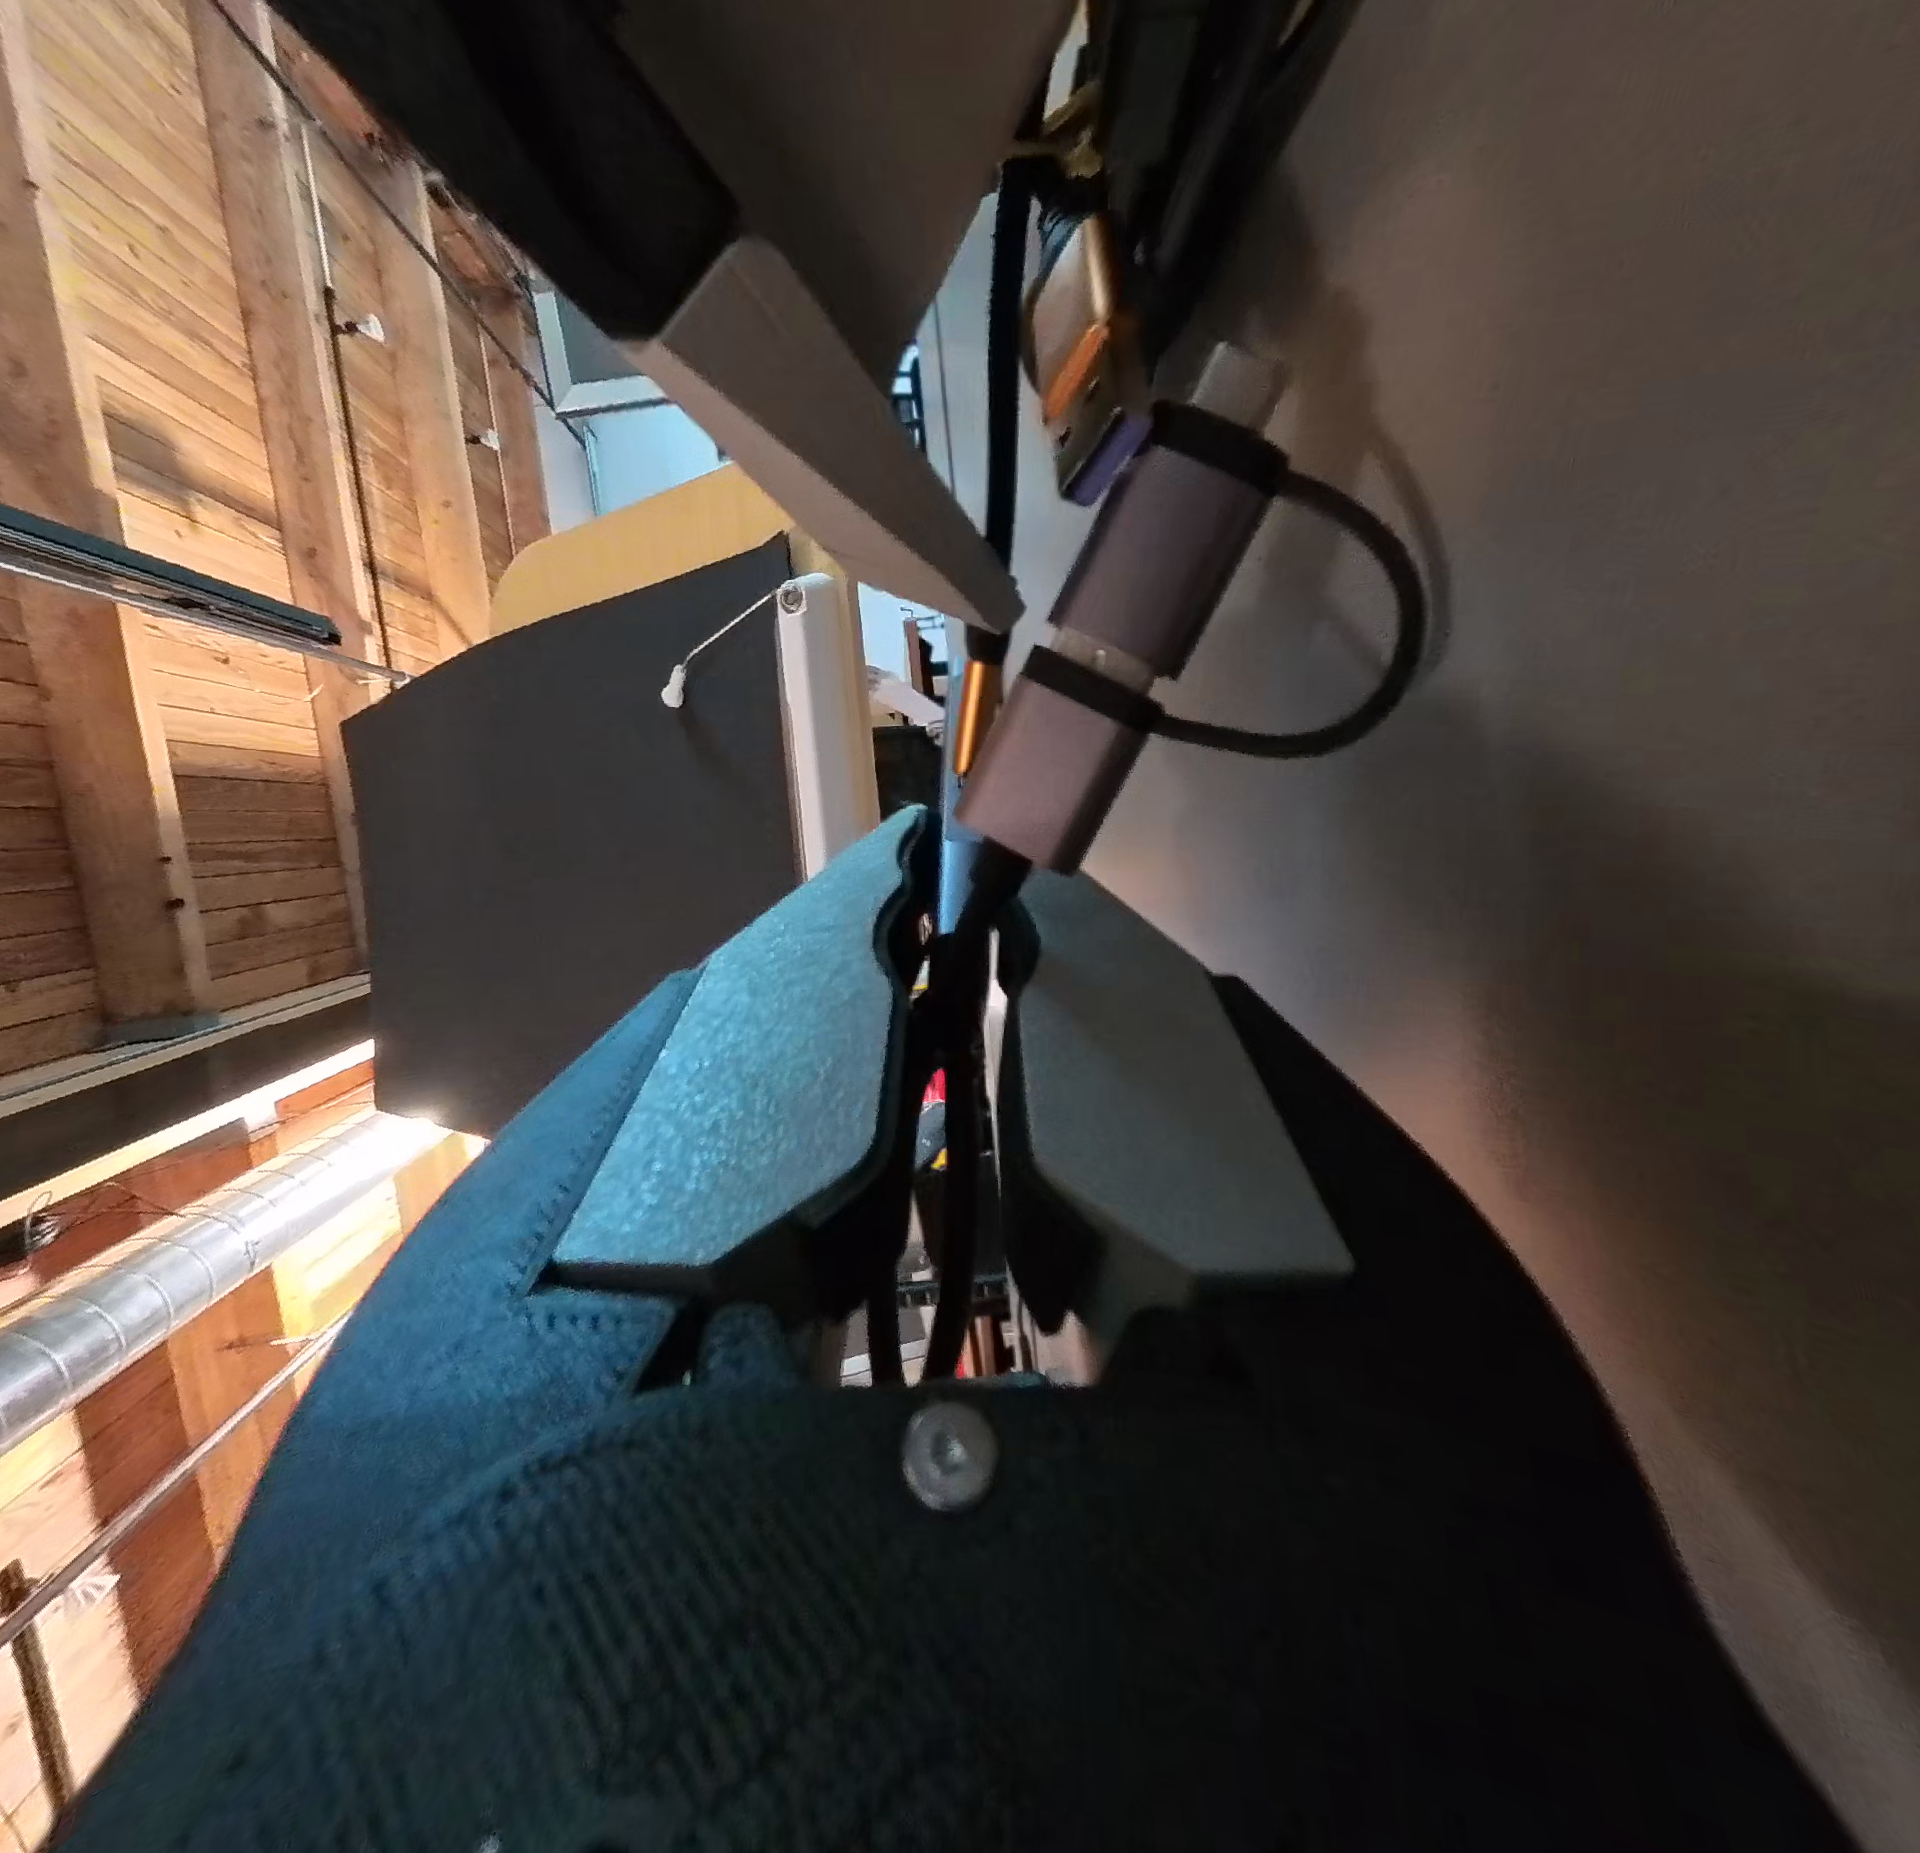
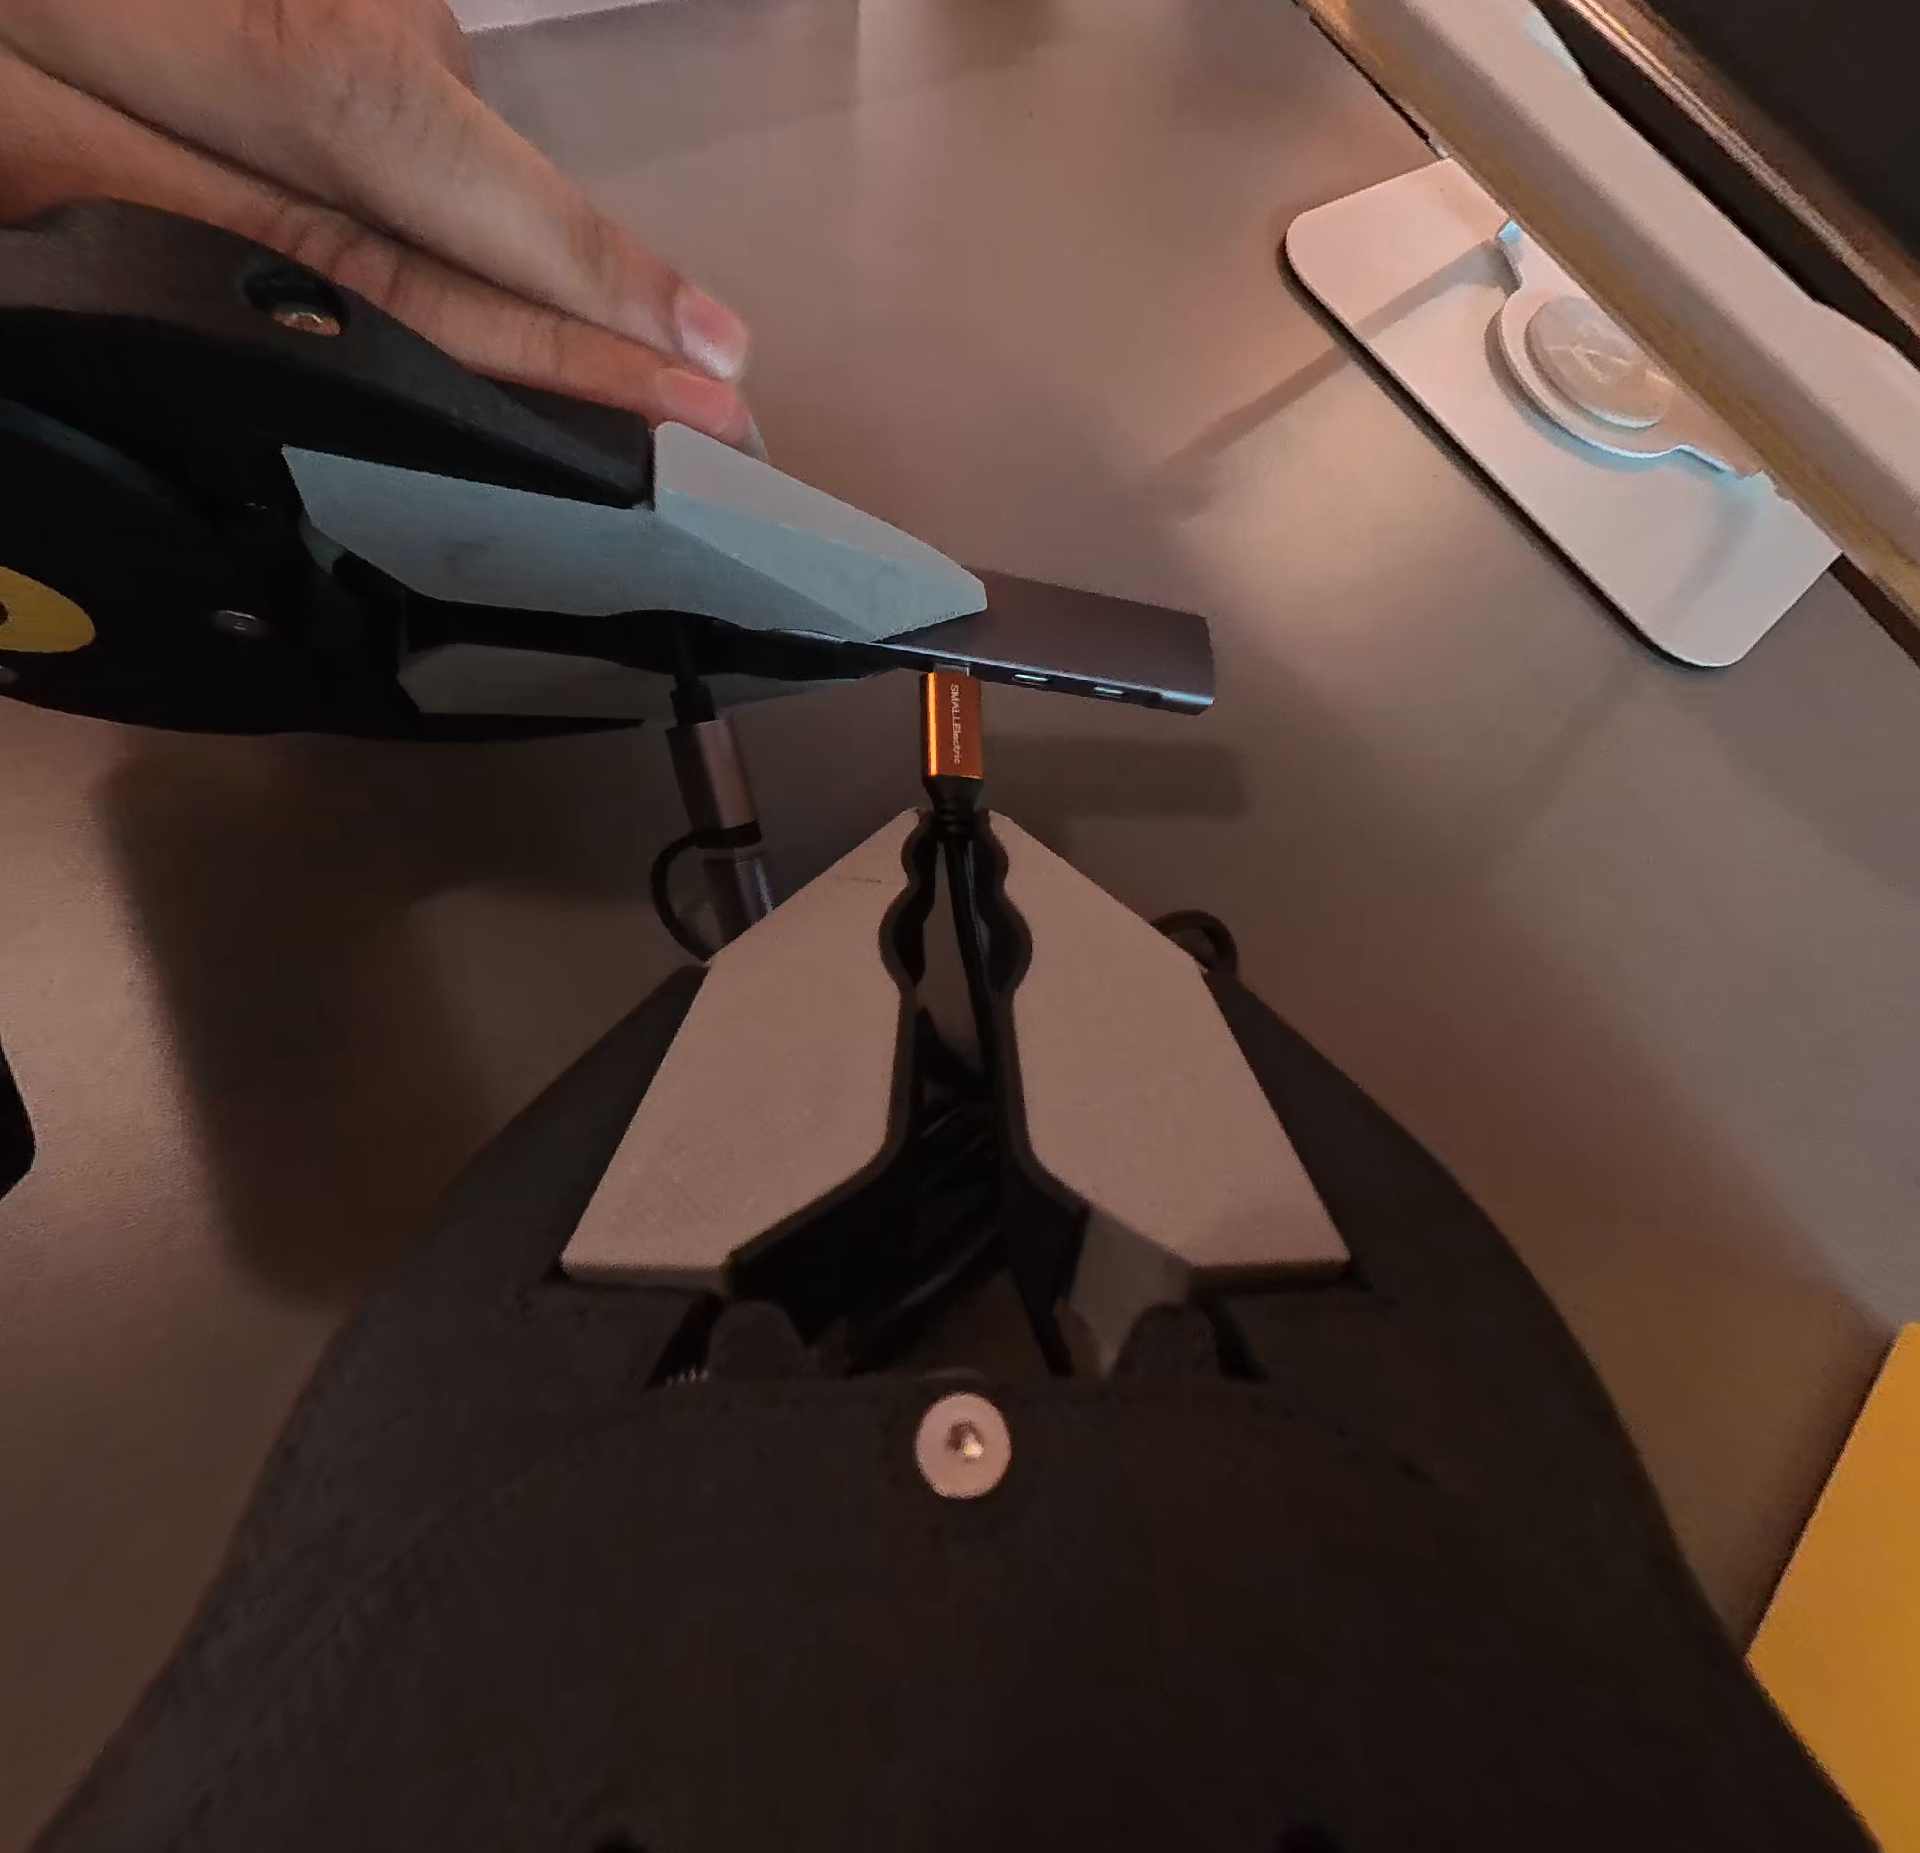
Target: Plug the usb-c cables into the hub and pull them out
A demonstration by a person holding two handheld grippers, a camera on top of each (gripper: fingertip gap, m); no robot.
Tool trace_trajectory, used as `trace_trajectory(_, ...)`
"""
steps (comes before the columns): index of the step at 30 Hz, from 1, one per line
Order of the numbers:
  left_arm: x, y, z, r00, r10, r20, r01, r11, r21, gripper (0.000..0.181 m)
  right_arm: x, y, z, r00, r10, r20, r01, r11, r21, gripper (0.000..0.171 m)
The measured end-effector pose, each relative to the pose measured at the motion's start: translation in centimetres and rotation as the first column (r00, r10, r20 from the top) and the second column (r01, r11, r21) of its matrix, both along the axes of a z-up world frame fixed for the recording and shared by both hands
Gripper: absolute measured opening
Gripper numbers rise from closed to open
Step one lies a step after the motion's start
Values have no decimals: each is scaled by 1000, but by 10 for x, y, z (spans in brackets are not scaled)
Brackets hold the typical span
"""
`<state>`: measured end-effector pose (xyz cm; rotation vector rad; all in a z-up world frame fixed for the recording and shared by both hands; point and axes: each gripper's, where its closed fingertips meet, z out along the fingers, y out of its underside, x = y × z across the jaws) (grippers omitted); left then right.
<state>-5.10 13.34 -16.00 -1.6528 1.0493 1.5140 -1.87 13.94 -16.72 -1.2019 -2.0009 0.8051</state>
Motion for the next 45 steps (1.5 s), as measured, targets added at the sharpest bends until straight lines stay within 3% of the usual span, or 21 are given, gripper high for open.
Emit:
trace_trajectory(19, 7, -3, -3, 999, -49, 17, 49, 999, -22, 6, 2, -6, 2, 999, 46, 7, -46, 997, -66, 4)
trace_trajectory(24, 1, 4, 6, 963, -67, 260, 49, 996, 77, 6, -3, 3, 24, 991, -8, -134, 3, 999, -43, 8)
trace_trajectory(27, -7, 2, 14, 874, -90, 478, 18, 988, 153, 7, -2, 22, 56, 948, -90, -306, 85, 996, -29, 27)
trace_trajectory(29, -16, -2, 18, 784, -119, 610, -4, 980, 197, 6, 6, 39, 80, 892, -164, -422, 151, 986, -65, 18)
trace_trajectory(30, -16, -4, 20, 720, -154, 677, 4, 976, 217, 6, 10, 43, 90, 867, -181, -465, 152, 983, -100, 3)
trace_trajectory(32, -24, -8, 30, 613, -200, 764, -30, 961, 276, 6, 21, 70, 105, 783, -322, -533, 270, 947, -175, 8)
trace_trajectory(34, -33, -14, 41, 516, -250, 819, -70, 941, 331, 6, 34, 94, 121, 665, -425, -614, 348, 904, -248, 3)
trace_trajectory(36, -33, -19, 53, 396, -343, 852, -53, 918, 394, 6, 45, 95, 129, 612, -419, -671, 291, 908, -301, 2)
trace_trajectory(40, -5, -26, 67, 174, -475, 863, 87, 880, 466, 6, 38, 64, 125, 694, -295, -657, 132, 949, -286, 4)
trace_trajectory(45, 30, -29, 62, 21, -464, 886, 243, 862, 445, 6, 22, 5, 97, 832, -35, -554, -118, 964, -238, 33)
